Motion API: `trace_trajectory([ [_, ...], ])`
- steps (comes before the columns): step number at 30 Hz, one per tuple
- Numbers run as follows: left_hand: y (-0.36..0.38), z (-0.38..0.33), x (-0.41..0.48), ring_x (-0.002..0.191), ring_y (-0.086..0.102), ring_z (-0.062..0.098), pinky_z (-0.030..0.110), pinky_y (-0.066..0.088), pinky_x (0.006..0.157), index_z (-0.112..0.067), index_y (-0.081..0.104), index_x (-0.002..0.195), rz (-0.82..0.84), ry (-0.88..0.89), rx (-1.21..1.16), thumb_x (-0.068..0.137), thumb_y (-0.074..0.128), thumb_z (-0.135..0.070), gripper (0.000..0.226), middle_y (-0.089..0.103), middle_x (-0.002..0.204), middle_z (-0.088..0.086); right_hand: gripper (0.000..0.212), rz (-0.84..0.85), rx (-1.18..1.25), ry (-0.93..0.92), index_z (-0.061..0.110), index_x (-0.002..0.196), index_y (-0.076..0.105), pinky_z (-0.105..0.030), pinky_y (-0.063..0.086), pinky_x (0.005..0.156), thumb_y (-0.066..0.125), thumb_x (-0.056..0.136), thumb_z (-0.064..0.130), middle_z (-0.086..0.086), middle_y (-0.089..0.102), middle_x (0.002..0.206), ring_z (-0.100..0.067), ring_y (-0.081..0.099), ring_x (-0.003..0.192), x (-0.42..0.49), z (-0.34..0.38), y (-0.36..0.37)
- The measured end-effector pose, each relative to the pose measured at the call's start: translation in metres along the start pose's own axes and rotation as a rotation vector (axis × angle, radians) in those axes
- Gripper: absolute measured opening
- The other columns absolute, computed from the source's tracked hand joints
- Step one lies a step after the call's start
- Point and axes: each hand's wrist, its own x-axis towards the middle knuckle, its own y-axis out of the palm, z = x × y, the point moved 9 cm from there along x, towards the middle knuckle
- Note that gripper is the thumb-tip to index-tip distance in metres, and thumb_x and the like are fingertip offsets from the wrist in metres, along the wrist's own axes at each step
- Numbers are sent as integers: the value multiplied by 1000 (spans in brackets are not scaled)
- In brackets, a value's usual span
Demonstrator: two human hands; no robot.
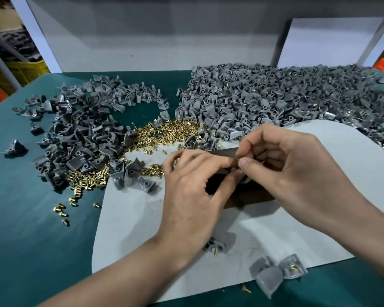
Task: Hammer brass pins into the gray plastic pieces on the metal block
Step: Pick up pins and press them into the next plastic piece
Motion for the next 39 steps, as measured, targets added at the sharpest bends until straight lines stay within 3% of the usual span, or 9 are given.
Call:
trace_trajectory([
  [7, -5, -9, -4, 77, 57, 6, 33, 31, 96, -18, 67, 83, -66, 55, 84, 83, 60, -29, 13, 60, 80, -21, 1, -54, 41, 22, 21, 71, 65, -35, 56, 66, 65, 70, 21, 2, 68, 65, -12, 66, 62, 1, -5, -3],
  [11, -6, -8, -3, 74, 58, 7, 34, 30, 98, -21, 68, 83, -46, 22, 91, 85, 57, -33, 16, 66, 76, -16, 8, -19, 43, 45, 23, 69, 68, -28, 53, 61, 66, 68, 31, 6, 69, 62, -7, 64, 58, 2, -7, -4],
  [17, -3, -6, 0, 78, 58, 4, 33, 27, 98, -27, 67, 85, -8, -3, 60, 85, 60, -35, 11, 65, 79, -22, 11, 117, 123, 67, 14, 66, 70, -10, 44, 50, 72, 74, 7, 1, 68, 57, -3, 59, 49, 10, -12, -1],
  [20, -2, 3, 1, 83, 49, -6, 27, 25, 96, -31, 69, 85, 0, -62, 4, 83, 66, -38, 8, 53, 75, -35, 12, 139, 77, 45, 12, 66, 68, -12, 45, 51, 71, 75, 5, -1, 68, 59, -3, 57, 51, 12, -16, -1],
  [23, 0, 2, 2, 88, 46, -6, 25, 25, 93, -27, 73, 88, 9, -63, -14, 80, 69, -32, 11, 47, 78, -39, 6, 157, -10, 13, 15, 69, 66, -21, 46, 56, 69, 73, 13, -4, 67, 65, -6, 57, 56, 12, -19, 0],
  [27, 3, -1, 1, 96, 49, 0, 33, 26, 100, -27, 73, 94, 59, -65, 13, 81, 65, -29, 15, 57, 85, -29, 7, 174, -38, -14, 15, 68, 65, -22, 42, 54, 69, 73, 13, -4, 65, 64, -5, 52, 54, 12, -23, -2],
  [30, 8, -1, 2, 100, 50, 6, 40, 29, 101, -27, 71, 99, 132, -66, 45, 82, 62, -30, 19, 64, 94, -20, 11, 182, -61, -37, 19, 66, 65, -15, 40, 50, 70, 74, 11, 2, 64, 60, -2, 50, 51, 10, -27, -2],
  [35, 11, 4, 0, 102, 46, 6, 42, 30, 100, -29, 70, 95, 147, -116, 6, 82, 61, -29, 16, 61, 99, -20, 14, 167, -30, -81, 16, 69, 66, -7, 40, 48, 72, 76, 5, 9, 64, 59, 0, 52, 49, 10, -27, -4],
  [39, 12, 9, -1, 102, 45, 5, 45, 31, 99, -30, 68, 92, 138, -127, -24, 84, 65, -27, 9, 62, 99, -19, 16, 198, -57, -127, 20, 75, 65, -8, 41, 49, 79, 74, 12, 7, 64, 62, -1, 52, 50, 9, -23, -5],
])
